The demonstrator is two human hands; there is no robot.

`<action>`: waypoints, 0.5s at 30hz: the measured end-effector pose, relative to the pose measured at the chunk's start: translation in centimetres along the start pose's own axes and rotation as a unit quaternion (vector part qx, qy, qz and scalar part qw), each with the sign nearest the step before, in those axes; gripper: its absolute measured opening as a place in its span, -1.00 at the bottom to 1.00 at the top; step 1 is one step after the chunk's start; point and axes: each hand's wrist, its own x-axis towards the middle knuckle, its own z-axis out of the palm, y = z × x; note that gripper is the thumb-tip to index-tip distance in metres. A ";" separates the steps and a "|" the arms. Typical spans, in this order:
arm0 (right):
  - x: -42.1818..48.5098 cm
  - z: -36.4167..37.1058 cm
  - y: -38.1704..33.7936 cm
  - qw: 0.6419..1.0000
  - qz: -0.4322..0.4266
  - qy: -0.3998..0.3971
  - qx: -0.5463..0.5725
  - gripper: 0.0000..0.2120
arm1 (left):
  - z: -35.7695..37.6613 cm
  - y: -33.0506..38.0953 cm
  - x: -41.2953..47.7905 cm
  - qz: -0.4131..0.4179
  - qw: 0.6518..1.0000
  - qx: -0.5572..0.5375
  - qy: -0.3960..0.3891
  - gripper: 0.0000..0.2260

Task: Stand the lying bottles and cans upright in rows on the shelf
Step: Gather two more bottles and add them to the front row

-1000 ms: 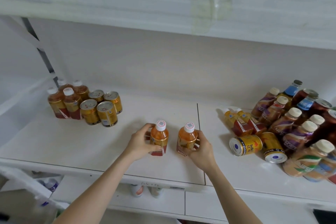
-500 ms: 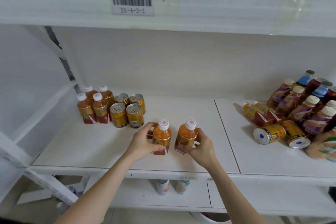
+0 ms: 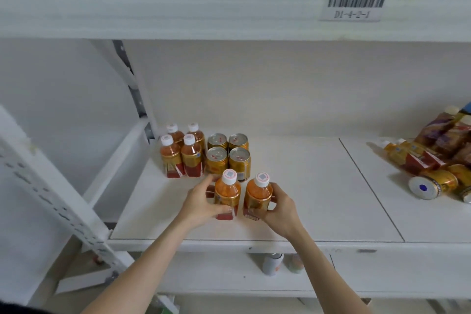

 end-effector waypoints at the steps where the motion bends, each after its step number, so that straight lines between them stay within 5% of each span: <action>1: 0.0 1.2 -0.7 1.000 0.002 0.004 0.002 -0.39 | -1.1 -0.6 -0.1 0.000 1.000 0.006 -0.001 -0.36; 15: 3.3 13.5 -7.3 0.999 0.031 -0.008 0.018 -0.33 | -11.7 -8.8 2.0 -0.031 0.999 0.001 0.040 -0.32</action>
